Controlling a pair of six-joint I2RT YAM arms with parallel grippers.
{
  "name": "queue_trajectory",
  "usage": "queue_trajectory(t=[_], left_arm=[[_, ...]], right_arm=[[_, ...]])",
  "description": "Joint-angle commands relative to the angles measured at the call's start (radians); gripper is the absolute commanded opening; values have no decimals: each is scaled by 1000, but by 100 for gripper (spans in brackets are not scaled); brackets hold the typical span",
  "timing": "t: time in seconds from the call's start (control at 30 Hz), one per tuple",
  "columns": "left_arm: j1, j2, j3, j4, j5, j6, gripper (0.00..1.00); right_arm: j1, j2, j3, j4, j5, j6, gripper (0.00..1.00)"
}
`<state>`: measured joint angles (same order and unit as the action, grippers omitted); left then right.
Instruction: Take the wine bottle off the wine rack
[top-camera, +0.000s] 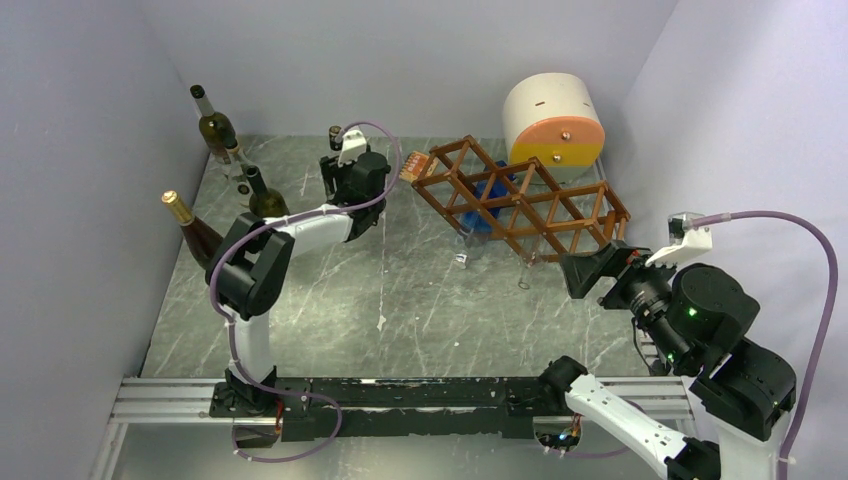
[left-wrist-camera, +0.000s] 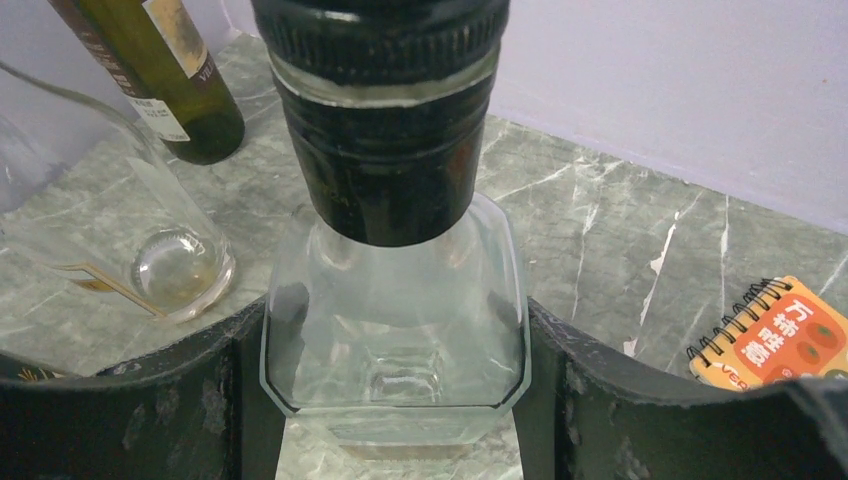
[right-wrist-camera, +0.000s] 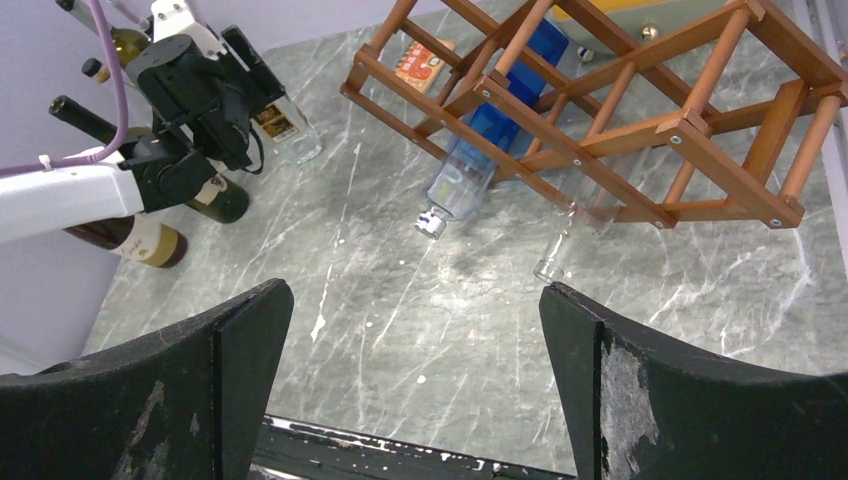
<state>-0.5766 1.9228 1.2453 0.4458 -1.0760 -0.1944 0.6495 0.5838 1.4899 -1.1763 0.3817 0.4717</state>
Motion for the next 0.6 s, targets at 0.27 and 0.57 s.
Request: queue_trajectory(t=[0.27,0.57], left_arm=[[26,-26,67,-153,-43,-280,26],[31,-62,29,-148,-22,-259,82]], right_arm=[[16,-9,-5,8,21,8,100],[20,-5,-12,9,20,13,100]])
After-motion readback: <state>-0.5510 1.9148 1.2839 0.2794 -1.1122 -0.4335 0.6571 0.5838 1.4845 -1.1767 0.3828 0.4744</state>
